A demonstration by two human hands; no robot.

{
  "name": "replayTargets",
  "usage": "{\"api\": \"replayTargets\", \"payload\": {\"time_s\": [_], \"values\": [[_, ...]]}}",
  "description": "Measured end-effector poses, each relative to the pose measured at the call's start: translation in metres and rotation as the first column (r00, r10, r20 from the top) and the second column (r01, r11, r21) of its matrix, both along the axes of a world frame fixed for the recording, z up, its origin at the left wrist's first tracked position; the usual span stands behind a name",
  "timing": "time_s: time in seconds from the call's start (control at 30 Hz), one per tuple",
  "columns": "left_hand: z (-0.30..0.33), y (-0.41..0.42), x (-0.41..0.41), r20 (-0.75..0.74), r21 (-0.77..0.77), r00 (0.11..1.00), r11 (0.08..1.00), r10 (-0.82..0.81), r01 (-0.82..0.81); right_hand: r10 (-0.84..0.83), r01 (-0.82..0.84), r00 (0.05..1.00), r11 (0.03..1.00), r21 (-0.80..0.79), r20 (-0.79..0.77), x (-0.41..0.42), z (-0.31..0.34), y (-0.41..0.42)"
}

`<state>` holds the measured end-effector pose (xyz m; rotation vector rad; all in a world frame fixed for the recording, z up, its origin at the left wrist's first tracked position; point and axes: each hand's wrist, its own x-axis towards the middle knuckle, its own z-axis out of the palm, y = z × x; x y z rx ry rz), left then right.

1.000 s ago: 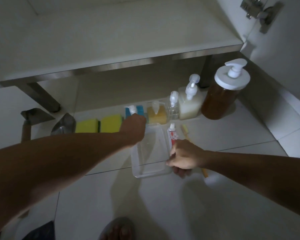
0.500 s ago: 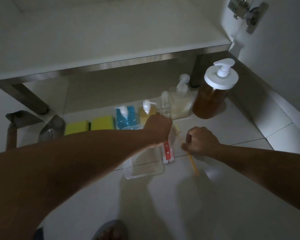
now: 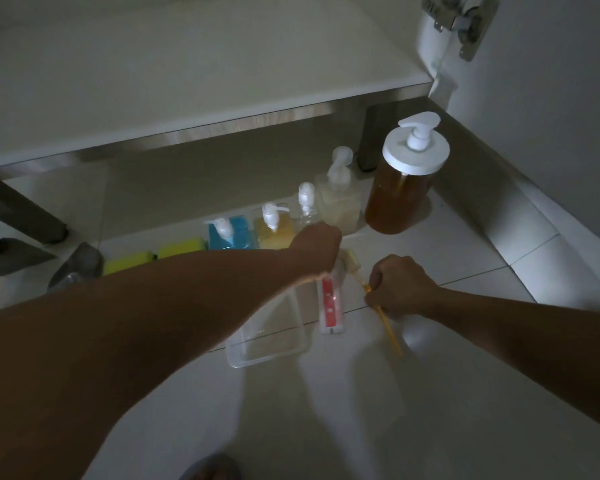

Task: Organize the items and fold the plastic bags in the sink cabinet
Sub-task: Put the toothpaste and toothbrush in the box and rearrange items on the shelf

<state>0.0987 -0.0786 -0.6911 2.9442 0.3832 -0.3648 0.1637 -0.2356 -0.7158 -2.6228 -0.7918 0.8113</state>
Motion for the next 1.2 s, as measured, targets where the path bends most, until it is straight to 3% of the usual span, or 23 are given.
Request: {"api": "replayTargets", "payload": {"time_s": [0.2, 0.33, 0.5, 0.7, 0.9, 1.0, 1.1, 1.2], "values": [[0.056, 0.037, -0.003, 0.046, -0.091, 0.998, 0.995, -0.033, 0.037, -0.038, 0.066, 0.986, 0.983, 0.169, -0.164, -0.010, 0.033, 0.000], [0.082, 0.063, -0.034, 0.020, -0.083, 0.999, 0.996, 0.024, -0.023, 0.073, -0.011, 0.970, 0.967, 0.256, -0.233, -0.038, 0.054, 0.016], [0.058, 0.076, -0.080, -0.142, -0.014, 0.983, 0.993, 0.114, -0.117, 0.166, -0.089, 0.928, 0.968, 0.234, -0.334, -0.070, 0.054, 0.045], [0.027, 0.077, -0.102, -0.167, 0.011, 0.977, 0.991, 0.135, -0.135, 0.170, -0.108, 0.924, 0.975, 0.192, -0.344, -0.092, 0.040, 0.073], [0.014, 0.077, -0.109, -0.104, 0.033, 0.987, 0.992, 0.127, -0.124, 0.163, -0.114, 0.948, 0.975, 0.189, -0.273, -0.093, 0.030, 0.079], [0.020, 0.075, -0.115, -0.031, 0.049, 0.985, 0.984, 0.170, -0.169, 0.174, -0.142, 0.972, 0.971, 0.191, -0.161, -0.088, 0.031, 0.077], [0.030, 0.072, -0.123, -0.032, 0.086, 0.962, 0.960, 0.271, -0.267, 0.203, -0.209, 0.978, 0.965, 0.162, 0.050, -0.082, 0.032, 0.076], [0.030, 0.070, -0.130, -0.157, -0.018, 0.878, 0.887, 0.452, -0.460, 0.185, -0.189, 0.982, 0.972, 0.141, 0.040, -0.079, 0.029, 0.077]]}}
